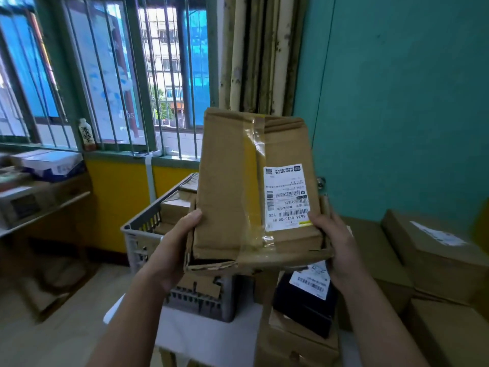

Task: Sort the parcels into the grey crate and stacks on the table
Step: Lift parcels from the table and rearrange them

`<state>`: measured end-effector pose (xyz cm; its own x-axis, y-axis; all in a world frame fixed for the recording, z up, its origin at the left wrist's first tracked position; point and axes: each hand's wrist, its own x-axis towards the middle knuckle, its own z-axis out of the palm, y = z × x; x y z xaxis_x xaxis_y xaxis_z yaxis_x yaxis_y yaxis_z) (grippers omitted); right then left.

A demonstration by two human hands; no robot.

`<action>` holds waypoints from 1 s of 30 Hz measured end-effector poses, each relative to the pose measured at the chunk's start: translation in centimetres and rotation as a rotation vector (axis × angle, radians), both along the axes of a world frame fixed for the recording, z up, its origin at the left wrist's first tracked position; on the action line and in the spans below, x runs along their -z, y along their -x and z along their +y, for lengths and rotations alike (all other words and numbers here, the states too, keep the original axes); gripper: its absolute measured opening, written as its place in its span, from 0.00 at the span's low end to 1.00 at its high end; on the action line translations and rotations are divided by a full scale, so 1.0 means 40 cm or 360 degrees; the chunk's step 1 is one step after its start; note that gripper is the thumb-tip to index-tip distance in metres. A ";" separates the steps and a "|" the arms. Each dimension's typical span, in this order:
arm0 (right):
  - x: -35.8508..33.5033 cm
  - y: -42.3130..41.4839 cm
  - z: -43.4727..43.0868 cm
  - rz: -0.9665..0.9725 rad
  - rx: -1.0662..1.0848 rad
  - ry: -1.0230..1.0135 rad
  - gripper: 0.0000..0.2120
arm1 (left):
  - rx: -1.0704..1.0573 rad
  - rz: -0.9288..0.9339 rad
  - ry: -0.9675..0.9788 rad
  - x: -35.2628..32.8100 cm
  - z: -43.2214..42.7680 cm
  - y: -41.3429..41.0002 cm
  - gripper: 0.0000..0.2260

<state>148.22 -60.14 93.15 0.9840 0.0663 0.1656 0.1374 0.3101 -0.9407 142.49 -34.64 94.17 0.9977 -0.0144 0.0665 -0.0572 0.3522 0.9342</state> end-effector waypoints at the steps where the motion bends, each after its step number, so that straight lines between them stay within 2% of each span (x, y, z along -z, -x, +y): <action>1: 0.003 -0.004 0.010 -0.0004 0.0004 0.0010 0.28 | -0.0016 0.0026 0.0007 0.008 0.009 -0.006 0.47; 8: 0.025 -0.025 0.049 -0.0019 0.0047 -0.0053 0.30 | 0.0090 0.0095 0.0017 0.041 0.054 -0.050 0.50; 10: 0.028 -0.029 0.063 -0.0014 0.0046 -0.0016 0.41 | 0.0087 0.0059 0.0036 0.039 0.055 -0.060 0.45; 11: 0.028 -0.029 0.071 0.0005 0.0052 0.0011 0.46 | 0.0062 0.0031 0.0081 0.043 0.057 -0.063 0.37; 12: 0.027 -0.029 0.079 0.0009 0.0037 0.0034 0.46 | 0.0029 -0.0003 0.0115 0.049 0.058 -0.066 0.27; 13: 0.031 -0.032 0.083 0.0032 0.0025 0.0027 0.42 | -0.0012 -0.0018 0.0135 0.056 0.059 -0.068 0.20; 15: 0.047 -0.033 0.091 0.0078 0.0011 -0.0073 0.33 | -0.0120 -0.0044 0.0187 0.078 0.069 -0.074 0.17; 17: 0.072 -0.013 0.099 0.0032 0.0174 -0.0094 0.26 | -0.0222 -0.0086 0.0256 0.092 0.080 -0.074 0.17; 19: 0.121 0.027 0.109 -0.0116 0.0559 0.0209 0.12 | -0.0319 -0.0103 0.0346 0.104 0.098 -0.077 0.14; 21: 0.201 0.081 0.127 -0.0324 0.0937 0.0691 0.12 | -0.0391 -0.0128 0.0388 0.113 0.118 -0.079 0.16; 22: 0.246 0.104 0.136 -0.0486 0.0997 0.0910 0.12 | -0.0413 -0.0142 0.0398 0.116 0.126 -0.081 0.16; 25: 0.351 0.155 0.170 -0.0933 0.0848 0.1554 0.06 | -0.0464 -0.0158 0.0439 0.116 0.142 -0.083 0.16; 27: 0.401 0.153 0.203 -0.1115 0.0595 0.1891 0.07 | -0.0455 -0.0155 0.0415 0.121 0.146 -0.090 0.16; 29: 0.432 0.143 0.243 -0.1075 0.0227 0.2130 0.06 | -0.0438 -0.0174 0.0370 0.123 0.140 -0.090 0.19; 30: 0.439 0.135 0.263 -0.0959 0.0066 0.2286 0.07 | -0.0432 -0.0186 0.0350 0.125 0.139 -0.091 0.21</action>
<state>142.84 -49.62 75.57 0.8030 0.4853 0.3459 0.5755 -0.7822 -0.2385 146.14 -29.09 89.18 0.9486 0.2773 0.1523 -0.2780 0.5010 0.8196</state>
